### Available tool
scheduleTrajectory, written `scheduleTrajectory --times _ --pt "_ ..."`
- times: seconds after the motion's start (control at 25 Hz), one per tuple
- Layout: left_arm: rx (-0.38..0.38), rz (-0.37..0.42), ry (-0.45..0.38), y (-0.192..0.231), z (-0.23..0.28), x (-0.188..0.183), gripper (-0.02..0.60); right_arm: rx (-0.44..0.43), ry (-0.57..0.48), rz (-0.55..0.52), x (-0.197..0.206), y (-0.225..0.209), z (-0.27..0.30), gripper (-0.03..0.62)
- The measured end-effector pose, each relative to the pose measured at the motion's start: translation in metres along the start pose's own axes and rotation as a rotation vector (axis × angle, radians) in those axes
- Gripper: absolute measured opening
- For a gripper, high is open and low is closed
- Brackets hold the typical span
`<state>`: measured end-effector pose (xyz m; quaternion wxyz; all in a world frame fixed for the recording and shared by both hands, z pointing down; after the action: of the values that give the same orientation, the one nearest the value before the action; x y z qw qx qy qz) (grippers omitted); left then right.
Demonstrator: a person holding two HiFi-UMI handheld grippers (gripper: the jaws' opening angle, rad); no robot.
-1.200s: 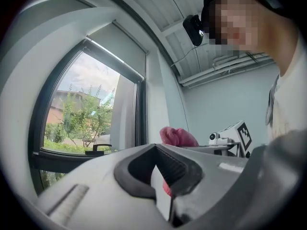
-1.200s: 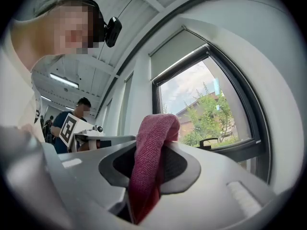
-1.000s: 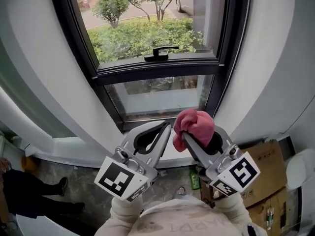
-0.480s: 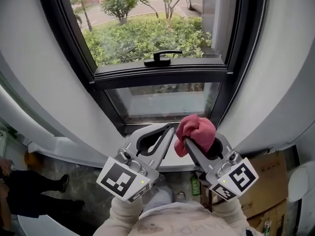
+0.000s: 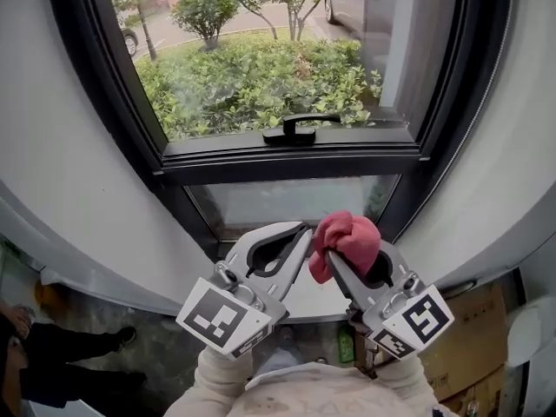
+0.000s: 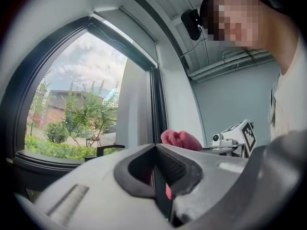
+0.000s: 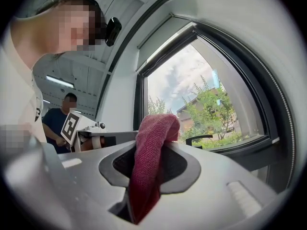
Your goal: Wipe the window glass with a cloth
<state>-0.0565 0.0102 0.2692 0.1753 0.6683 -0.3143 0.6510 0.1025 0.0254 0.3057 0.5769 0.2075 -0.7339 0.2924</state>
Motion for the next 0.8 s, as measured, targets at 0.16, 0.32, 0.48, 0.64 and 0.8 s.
scheduleTrajectory --times 0.16,0.32,0.48,0.64,0.8 --pt "0.003 0.018 -0.022 0.038 0.007 -0.002 0.001 0.007 -0.026 -0.012 -0.006 -0.012 0.036 0.13" --pt "0.023 0.028 -0.041 0.07 0.013 -0.003 0.001 0.031 -0.056 -0.035 -0.014 -0.021 0.064 0.13" --pt "0.048 0.017 -0.064 0.093 0.019 0.002 0.0 0.056 -0.059 -0.067 -0.018 -0.027 0.083 0.13" --pt "0.062 -0.002 -0.068 0.106 0.029 0.011 0.0 0.072 -0.033 -0.073 -0.013 -0.037 0.095 0.13" --pt "0.059 -0.009 -0.06 0.114 0.044 0.016 0.0 0.074 -0.021 -0.07 -0.013 -0.053 0.106 0.13"
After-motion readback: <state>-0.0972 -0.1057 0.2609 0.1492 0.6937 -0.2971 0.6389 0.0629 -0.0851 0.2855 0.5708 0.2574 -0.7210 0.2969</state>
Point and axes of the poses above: the fingertips, and each gripper's own axes: z forward along the fingers, y to its left, x out of its underside, the point moved 8 cm from there along -z, backward along the fingers, and after that the axes turned 7 degrees about z, right-handed, at the moved point
